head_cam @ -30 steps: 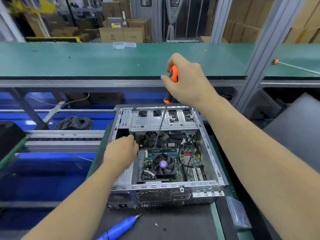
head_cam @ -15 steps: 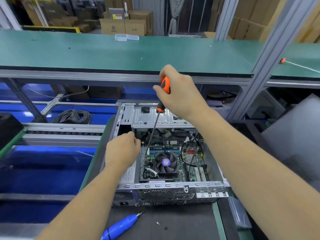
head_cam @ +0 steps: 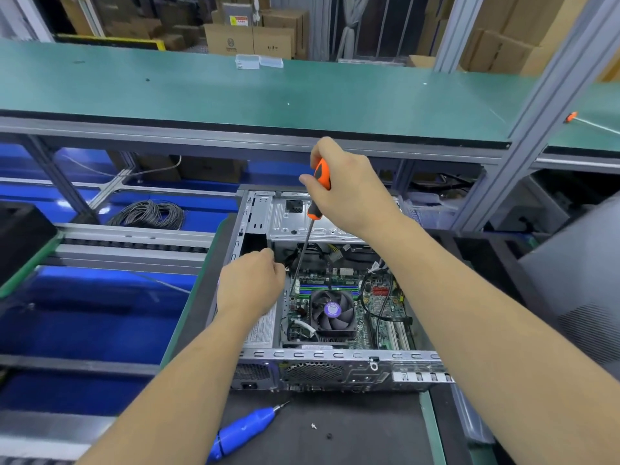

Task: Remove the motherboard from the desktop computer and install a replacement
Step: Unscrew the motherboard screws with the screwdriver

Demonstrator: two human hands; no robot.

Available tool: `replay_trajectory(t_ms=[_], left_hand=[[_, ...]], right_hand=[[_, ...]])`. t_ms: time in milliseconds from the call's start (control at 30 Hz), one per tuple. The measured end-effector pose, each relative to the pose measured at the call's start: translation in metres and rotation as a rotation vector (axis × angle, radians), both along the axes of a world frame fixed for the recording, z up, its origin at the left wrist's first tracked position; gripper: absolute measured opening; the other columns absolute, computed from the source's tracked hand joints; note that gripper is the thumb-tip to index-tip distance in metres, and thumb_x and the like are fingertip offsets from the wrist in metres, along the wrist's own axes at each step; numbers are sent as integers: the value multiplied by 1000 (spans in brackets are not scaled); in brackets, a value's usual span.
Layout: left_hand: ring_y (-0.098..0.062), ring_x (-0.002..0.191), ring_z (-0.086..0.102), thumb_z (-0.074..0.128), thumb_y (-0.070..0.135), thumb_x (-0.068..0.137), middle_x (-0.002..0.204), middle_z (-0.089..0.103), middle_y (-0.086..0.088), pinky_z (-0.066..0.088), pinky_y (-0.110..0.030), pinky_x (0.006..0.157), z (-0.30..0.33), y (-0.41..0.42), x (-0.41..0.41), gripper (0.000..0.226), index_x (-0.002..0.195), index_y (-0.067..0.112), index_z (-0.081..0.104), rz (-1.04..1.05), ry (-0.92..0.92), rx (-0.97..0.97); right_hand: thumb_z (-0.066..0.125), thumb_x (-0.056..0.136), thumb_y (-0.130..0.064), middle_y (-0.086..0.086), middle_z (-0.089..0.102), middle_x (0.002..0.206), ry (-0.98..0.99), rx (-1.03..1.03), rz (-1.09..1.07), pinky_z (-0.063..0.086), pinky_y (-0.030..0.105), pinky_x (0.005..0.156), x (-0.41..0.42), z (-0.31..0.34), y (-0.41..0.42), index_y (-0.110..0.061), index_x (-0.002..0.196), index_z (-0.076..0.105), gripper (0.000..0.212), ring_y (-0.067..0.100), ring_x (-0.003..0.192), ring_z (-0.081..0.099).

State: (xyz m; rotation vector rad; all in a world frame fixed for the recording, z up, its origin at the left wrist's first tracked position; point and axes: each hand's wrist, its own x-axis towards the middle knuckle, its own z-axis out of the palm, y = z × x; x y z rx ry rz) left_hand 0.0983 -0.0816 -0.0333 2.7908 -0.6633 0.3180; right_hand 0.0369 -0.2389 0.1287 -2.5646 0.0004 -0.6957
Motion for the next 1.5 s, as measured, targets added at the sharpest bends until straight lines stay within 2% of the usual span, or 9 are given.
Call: replay_trajectory(t_ms=[467, 600, 833, 967, 1167, 1267, 1367, 1433, 1500], left_hand=[[-14, 46, 35, 47, 23, 92, 55, 46, 3, 20, -25, 44, 2, -1, -2, 30, 63, 17, 39, -6, -6, 7], [-15, 47, 37, 47, 24, 92, 56, 48, 2, 22, -25, 44, 3, -2, -2, 29, 65, 16, 42, -9, -4, 9], [-14, 47, 36, 47, 25, 93, 56, 47, 3, 23, -25, 45, 4, -1, -3, 30, 64, 17, 39, -11, 5, -2], [-14, 48, 39, 46, 25, 93, 57, 49, 2, 24, -25, 45, 4, -1, -3, 29, 66, 17, 42, -8, 12, -4], [-13, 48, 36, 46, 25, 93, 57, 48, 3, 22, -25, 44, 5, -1, -3, 30, 65, 18, 40, -4, 4, 4], [-13, 48, 35, 46, 25, 93, 57, 48, 3, 20, -25, 44, 4, -1, -3, 30, 65, 18, 39, -10, 3, 7], [-14, 48, 35, 46, 25, 94, 58, 47, 3, 21, -26, 45, 4, -1, -2, 30, 65, 17, 38, -8, 3, 3], [-15, 49, 35, 46, 25, 94, 58, 47, 2, 21, -26, 45, 3, -1, -2, 31, 65, 17, 38, -13, -2, 3], [-15, 49, 36, 46, 25, 94, 59, 49, 2, 22, -25, 45, 4, -1, -3, 30, 66, 17, 40, -16, -1, 4]], right_hand=[[59, 98, -27, 3, 57, 77, 9, -20, -29, 48, 38, 68, 5, -4, 0, -10, 103, 49, 21, 30, 78, 54], [59, 98, -27, 4, 58, 78, 15, -21, -23, 49, 40, 69, 5, -2, 0, -10, 103, 48, 21, 31, 79, 55], [59, 98, -28, -3, 49, 74, 15, -43, -26, 47, 38, 66, 6, -2, -1, -10, 104, 48, 21, 30, 78, 53], [59, 98, -27, 1, 54, 75, 4, -22, -23, 50, 39, 67, 6, -2, -2, -11, 102, 48, 20, 29, 77, 56], [59, 98, -27, -2, 51, 74, 7, -38, -26, 47, 37, 66, 7, -4, 0, -10, 102, 48, 20, 28, 77, 53], [60, 98, -27, -2, 52, 74, 44, -31, -15, 46, 35, 66, 7, -1, 1, -11, 104, 49, 21, 28, 78, 54], [60, 96, -35, 1, 56, 81, 177, -14, -20, 44, 34, 67, 11, 6, 3, -15, 107, 48, 26, 29, 84, 57], [51, 98, -51, 3, 47, 78, 237, -191, -139, 39, 35, 65, 15, 14, 5, -15, 102, 47, 37, 31, 81, 51], [41, 101, -55, 1, 33, 71, 239, -399, -236, 35, 36, 64, 20, 24, 10, -17, 96, 51, 40, 31, 78, 43]])
